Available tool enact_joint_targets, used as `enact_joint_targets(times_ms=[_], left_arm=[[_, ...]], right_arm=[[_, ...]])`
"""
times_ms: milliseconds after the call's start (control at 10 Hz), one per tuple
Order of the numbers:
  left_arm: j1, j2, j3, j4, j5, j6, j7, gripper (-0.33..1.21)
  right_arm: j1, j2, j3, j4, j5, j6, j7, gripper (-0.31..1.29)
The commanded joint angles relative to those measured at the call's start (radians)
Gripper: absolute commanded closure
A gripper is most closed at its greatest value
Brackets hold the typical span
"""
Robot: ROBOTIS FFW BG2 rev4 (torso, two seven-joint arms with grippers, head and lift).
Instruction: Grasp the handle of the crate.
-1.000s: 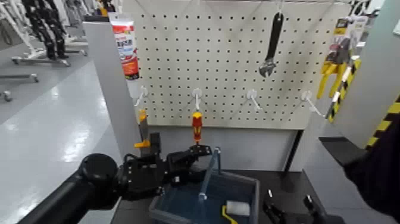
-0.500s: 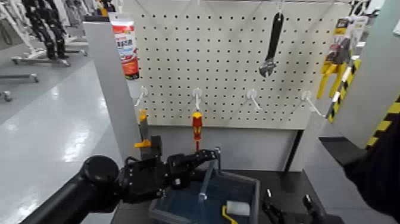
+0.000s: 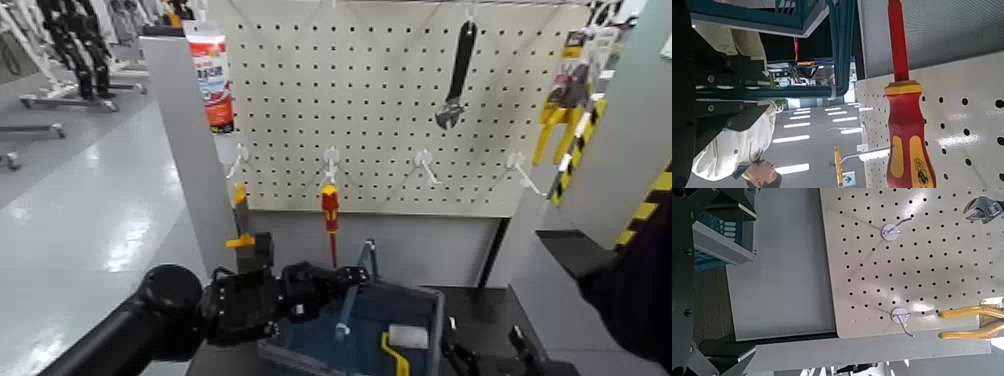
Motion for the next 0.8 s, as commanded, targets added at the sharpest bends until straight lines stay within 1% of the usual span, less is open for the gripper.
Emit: enact_joint_targets(times_ms=[100,400,800], left_arm=[[0.010,-0.006,0.004,0.003,0.001,-0.008,-0.003,1.15],[0.045,-0.023,0.021,-0.015,0.028,-0.047,-0.002,1.15],[0.136,-0.055,0.067,-0.110,0.080,-0.090,0.009,1.15]], right_arm=[[0.002,0.005,-0.002,0.000,0.000,-0.002,0.000,0.13],[0.005,0.005,-0.006,0.000,0.000,-0.007,-0.001,0.13],[0.011,0.005,-0.015,0.000,0.000,-0.019,-0.001,0.13]])
